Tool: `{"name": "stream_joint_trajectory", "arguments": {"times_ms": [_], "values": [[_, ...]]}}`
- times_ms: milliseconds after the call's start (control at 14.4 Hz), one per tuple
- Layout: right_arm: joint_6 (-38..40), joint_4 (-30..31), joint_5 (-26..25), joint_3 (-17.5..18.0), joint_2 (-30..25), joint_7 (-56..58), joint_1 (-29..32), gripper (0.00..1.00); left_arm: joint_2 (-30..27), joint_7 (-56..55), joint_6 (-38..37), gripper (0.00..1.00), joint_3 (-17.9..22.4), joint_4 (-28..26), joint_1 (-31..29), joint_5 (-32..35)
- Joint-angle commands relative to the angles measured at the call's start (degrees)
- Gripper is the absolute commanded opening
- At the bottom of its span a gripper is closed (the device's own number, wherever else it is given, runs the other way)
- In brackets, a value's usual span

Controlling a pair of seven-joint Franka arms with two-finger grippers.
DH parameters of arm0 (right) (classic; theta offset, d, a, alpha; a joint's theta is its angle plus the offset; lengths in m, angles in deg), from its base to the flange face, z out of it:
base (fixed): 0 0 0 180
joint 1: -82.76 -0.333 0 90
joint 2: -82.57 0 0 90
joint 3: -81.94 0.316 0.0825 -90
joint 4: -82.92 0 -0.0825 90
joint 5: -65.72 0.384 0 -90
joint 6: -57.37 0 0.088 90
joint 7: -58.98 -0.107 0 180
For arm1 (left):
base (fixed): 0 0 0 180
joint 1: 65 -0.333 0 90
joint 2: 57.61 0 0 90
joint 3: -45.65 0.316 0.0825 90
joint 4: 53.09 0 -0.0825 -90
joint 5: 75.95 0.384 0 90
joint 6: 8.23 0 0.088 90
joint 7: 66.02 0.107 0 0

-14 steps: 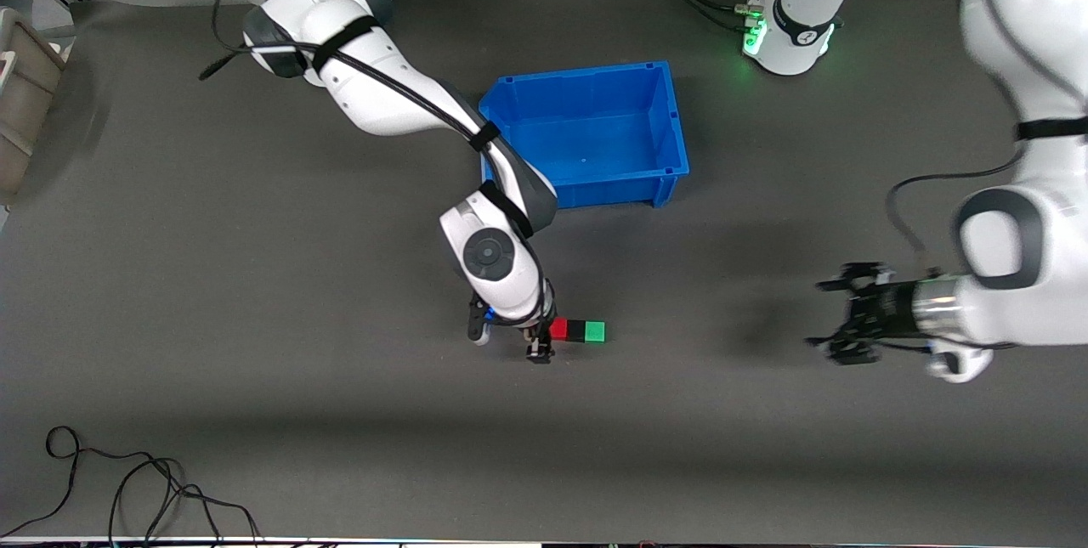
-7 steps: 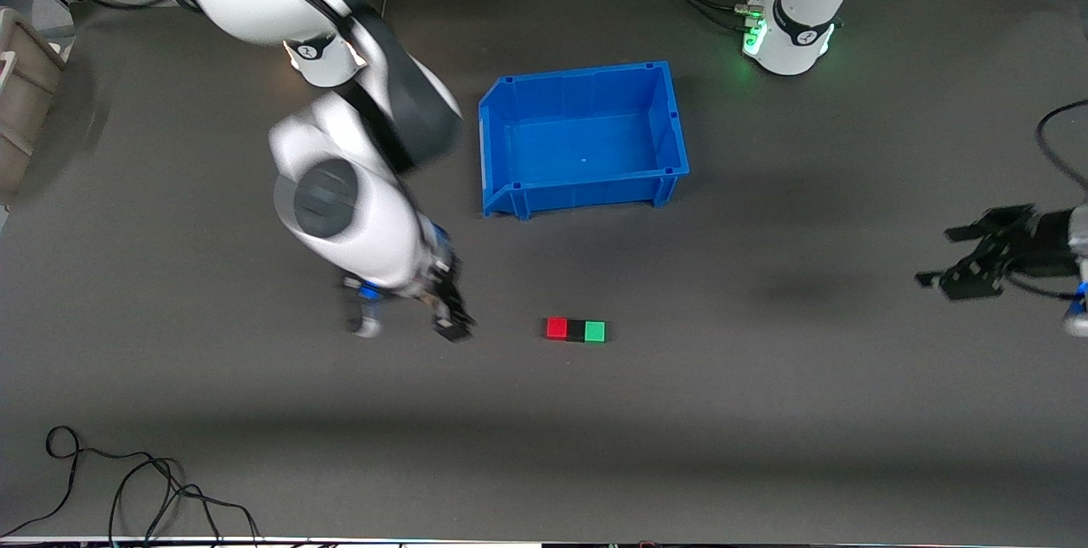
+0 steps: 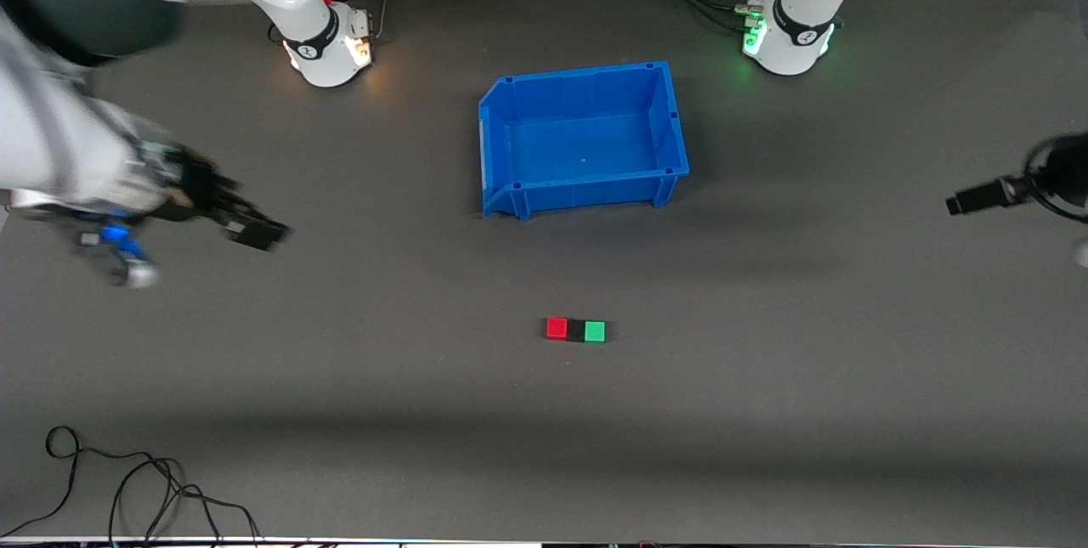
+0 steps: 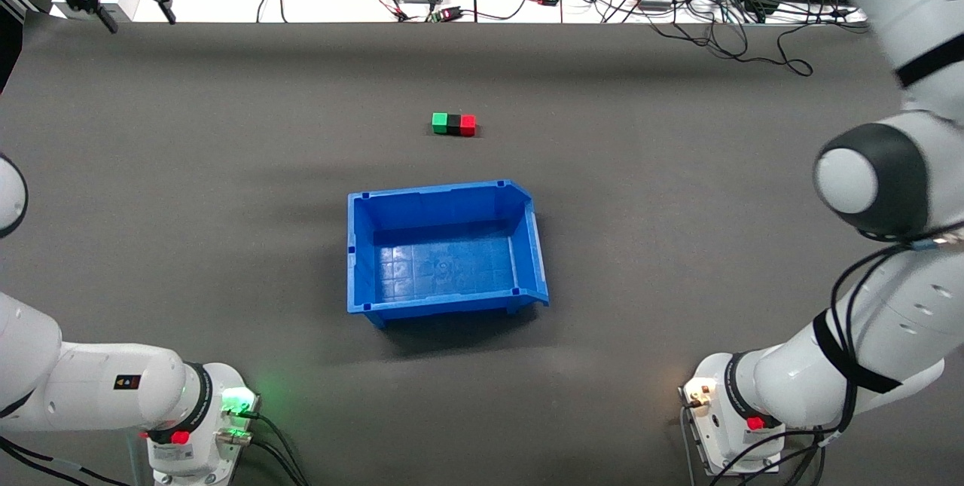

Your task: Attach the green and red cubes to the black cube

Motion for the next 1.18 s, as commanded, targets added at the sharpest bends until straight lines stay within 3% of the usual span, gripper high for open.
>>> {"name": "stream_joint_trajectory", "arguments": {"times_ms": [0,279,418,557,1114], "values": [[-1.6,8.3,-3.2,-5.9,-5.6,24.2,0.1,0.94,-2.3,2.6,0.5,1.0,-0.3,-0.9,2.0,2.1],[-9.4,13.2,-6.3,-10.6,-7.5,40.3,0.2,0.91,-3.6,4.4,7.0,1.0,-0.3,-3.2,1.8,-3.5],[-16.2,19.7,-6.2,-11.6,-10.9,42.9,0.2,0.97,-4.0,4.6,7.3,1.0,-0.4,-3.5,2.0,-3.5],[-18.3,23.2,-6.3,-11.6,-13.1,42.8,0.0,0.99,-4.0,4.6,7.4,1.0,-0.3,-3.6,2.0,-2.7],[-18.2,24.2,-6.4,-11.5,-13.7,42.0,-1.2,1.0,-4.0,5.9,7.5,1.0,-0.3,-3.1,2.0,-0.1]]}}
